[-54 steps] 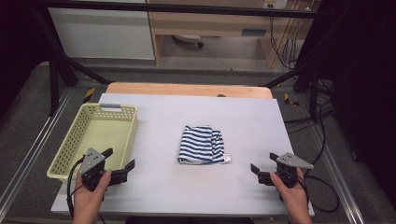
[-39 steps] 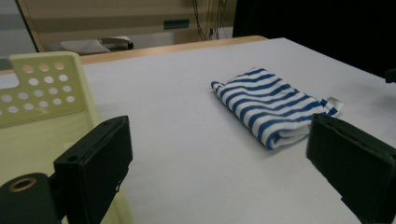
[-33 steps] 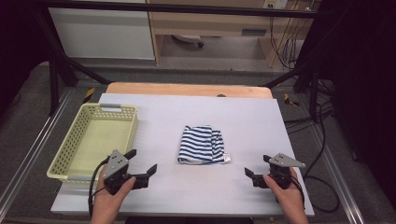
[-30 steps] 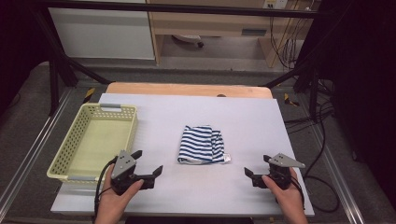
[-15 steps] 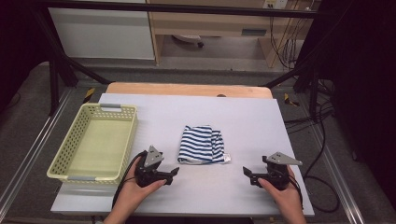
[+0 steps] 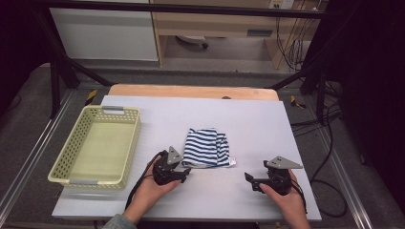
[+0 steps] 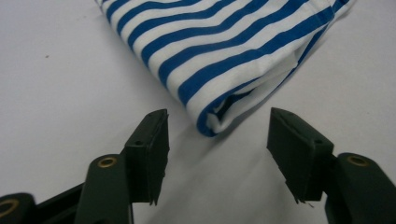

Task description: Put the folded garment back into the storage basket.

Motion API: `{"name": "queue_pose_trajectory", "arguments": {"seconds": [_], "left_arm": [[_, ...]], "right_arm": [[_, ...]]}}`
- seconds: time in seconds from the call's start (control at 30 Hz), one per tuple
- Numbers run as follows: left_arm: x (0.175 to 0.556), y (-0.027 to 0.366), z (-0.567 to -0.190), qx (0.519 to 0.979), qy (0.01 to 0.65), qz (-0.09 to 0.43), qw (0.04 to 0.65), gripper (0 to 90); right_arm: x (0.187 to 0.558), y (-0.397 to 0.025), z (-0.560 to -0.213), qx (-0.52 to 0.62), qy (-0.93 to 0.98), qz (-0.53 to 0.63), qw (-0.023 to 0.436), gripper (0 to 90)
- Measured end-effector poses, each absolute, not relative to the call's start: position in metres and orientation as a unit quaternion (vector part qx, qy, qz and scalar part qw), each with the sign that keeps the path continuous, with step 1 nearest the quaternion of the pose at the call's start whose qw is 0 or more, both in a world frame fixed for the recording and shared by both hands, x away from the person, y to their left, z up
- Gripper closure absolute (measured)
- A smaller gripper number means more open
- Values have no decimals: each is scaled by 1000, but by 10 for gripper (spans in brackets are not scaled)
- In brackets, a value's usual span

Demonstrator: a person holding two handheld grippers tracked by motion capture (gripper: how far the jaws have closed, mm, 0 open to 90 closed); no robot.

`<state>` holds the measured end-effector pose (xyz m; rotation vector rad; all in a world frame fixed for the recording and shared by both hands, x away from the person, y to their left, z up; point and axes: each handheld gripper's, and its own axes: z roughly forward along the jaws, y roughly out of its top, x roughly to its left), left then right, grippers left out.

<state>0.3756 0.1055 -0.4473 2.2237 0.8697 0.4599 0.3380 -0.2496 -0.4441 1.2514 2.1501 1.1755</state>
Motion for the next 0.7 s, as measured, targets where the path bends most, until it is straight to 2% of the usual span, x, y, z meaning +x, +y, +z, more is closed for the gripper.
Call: {"name": "queue_pose_trajectory", "arguments": {"seconds": [0.2,0.27,0.37,0.47,0.53,0.7], "left_arm": [[382,99,-452,852,348,176,349,554],[382,97,-452,855,341,173,351,655],[383,97,-451,860,333,169,348,717],[383,97,-451,860,333,171,345,828],[382,98,-450,863,329,176,340,856],[373,108,-447,872,322,165,331,864]], "right_arm": [[337,-245,-443,438,771,420,192,91],[337,-243,-442,435,773,419,192,91],[336,-241,-442,434,776,416,192,93],[334,-236,-441,433,781,410,186,97],[334,-235,-441,432,781,411,184,97],[329,-223,-434,429,784,413,177,92]]}}
